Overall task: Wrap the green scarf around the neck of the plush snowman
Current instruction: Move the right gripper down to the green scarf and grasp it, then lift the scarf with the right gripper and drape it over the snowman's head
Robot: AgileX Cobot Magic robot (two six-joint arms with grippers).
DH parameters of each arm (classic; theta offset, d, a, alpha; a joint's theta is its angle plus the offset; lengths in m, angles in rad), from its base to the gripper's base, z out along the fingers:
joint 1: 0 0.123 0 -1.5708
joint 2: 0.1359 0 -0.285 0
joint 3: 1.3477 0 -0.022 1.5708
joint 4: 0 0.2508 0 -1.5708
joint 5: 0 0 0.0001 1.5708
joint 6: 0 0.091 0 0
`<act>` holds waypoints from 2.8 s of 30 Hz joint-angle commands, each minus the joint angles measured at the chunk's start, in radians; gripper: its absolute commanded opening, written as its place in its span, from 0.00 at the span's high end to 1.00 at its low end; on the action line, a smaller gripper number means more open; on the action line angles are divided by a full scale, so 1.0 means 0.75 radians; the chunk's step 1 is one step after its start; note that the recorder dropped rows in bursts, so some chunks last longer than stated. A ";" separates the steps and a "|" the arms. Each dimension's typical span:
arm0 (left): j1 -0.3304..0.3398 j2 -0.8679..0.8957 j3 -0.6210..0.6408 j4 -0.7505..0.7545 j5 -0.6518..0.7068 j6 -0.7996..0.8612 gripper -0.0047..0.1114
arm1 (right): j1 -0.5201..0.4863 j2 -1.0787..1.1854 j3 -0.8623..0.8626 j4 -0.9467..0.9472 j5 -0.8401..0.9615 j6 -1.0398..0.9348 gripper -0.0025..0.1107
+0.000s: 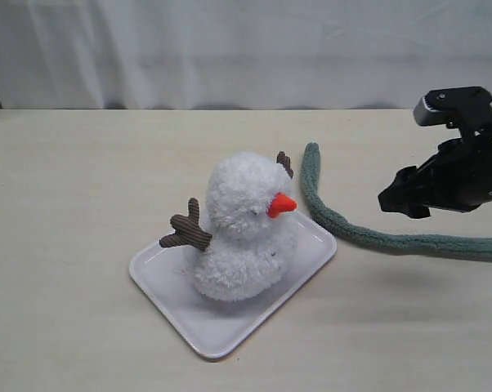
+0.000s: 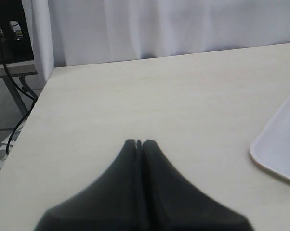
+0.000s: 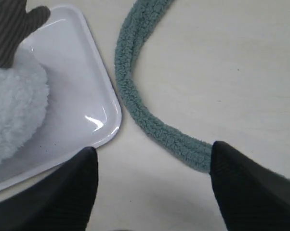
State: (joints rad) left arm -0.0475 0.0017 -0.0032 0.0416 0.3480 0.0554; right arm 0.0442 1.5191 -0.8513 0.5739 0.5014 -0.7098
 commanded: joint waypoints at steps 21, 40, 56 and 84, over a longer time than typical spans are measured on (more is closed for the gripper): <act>0.001 -0.002 0.004 -0.001 -0.021 -0.001 0.96 | 0.145 0.502 -0.089 0.016 -0.502 -0.383 0.42; 0.001 -0.002 0.004 -0.001 -0.021 -0.001 0.96 | 0.147 0.583 -0.089 0.016 -0.513 -0.506 0.42; 0.001 -0.002 0.004 -0.001 -0.021 -0.001 0.96 | 0.152 0.570 -0.089 0.022 -0.383 -0.580 0.42; 0.001 -0.002 0.004 -0.001 -0.021 -0.001 0.96 | 0.162 0.098 -0.089 0.031 -0.140 -0.336 0.94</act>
State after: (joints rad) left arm -0.0475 0.0017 -0.0032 0.0416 0.3480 0.0554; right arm 0.1646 1.6799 -0.9193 0.5941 0.3254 -1.0579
